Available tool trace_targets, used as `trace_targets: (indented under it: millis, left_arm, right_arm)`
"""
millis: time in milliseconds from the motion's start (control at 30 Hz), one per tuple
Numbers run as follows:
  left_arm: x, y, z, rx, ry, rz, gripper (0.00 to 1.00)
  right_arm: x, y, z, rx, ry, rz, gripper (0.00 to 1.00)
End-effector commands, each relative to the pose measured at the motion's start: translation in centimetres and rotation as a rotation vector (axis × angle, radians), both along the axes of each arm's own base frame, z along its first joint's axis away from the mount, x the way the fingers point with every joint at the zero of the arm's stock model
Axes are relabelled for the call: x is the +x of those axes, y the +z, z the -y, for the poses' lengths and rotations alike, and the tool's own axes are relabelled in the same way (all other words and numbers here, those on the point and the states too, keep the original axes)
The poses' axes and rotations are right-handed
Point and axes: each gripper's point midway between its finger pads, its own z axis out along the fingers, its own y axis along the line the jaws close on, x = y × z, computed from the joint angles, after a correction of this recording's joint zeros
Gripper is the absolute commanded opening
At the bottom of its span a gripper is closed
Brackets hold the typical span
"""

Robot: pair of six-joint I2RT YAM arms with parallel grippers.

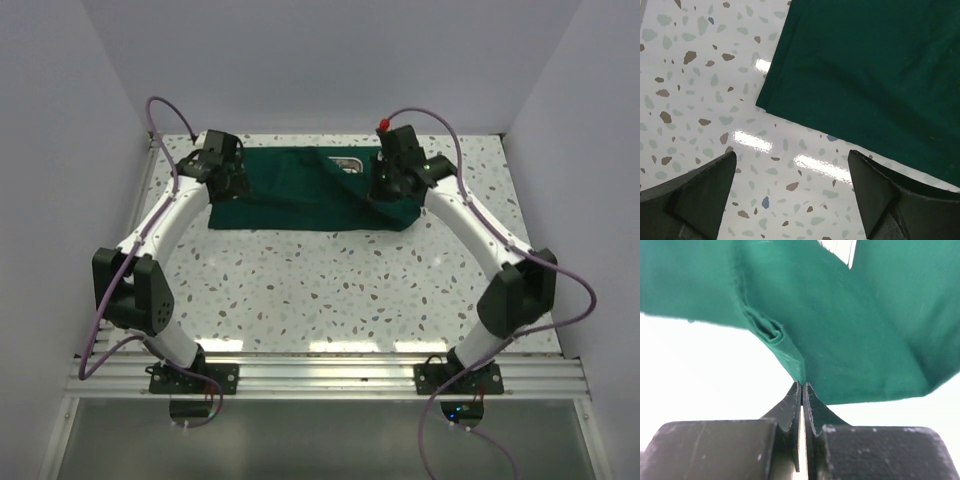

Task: Open and lay out the surgical kit
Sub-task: Open the surgical kit at the center of the board.

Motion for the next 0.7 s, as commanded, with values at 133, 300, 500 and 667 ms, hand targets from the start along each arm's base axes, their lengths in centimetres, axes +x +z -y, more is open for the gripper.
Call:
trace_targets:
  millis: [133,300,500,667]
  left_arm:
    - [1.5,0.9,0.6,-0.023,-0.021,0.055,0.97]
    - [0.9,0.1,1.2,-0.054,-0.031,0.044,0.96]
    - [0.5,0.3,1.5,-0.067,-0.034,0.044,0.96]
    - [-0.1,1.3,1.0,-0.049,-0.024,0.062,0.96]
  right_arm:
    - [-14.9,-5.4,7.1,-0.141,-0.091,-0.21,0.0]
    - [-19.9,-5.9,12.3,-0.261,-0.262,-0.251,0.0]
    - [-23.2,-7.7,14.3,-0.343,-0.333,-0.378,0.0]
    - [-25.7,-8.2,16.5,-0.448,-0.353,-0.452,0.0]
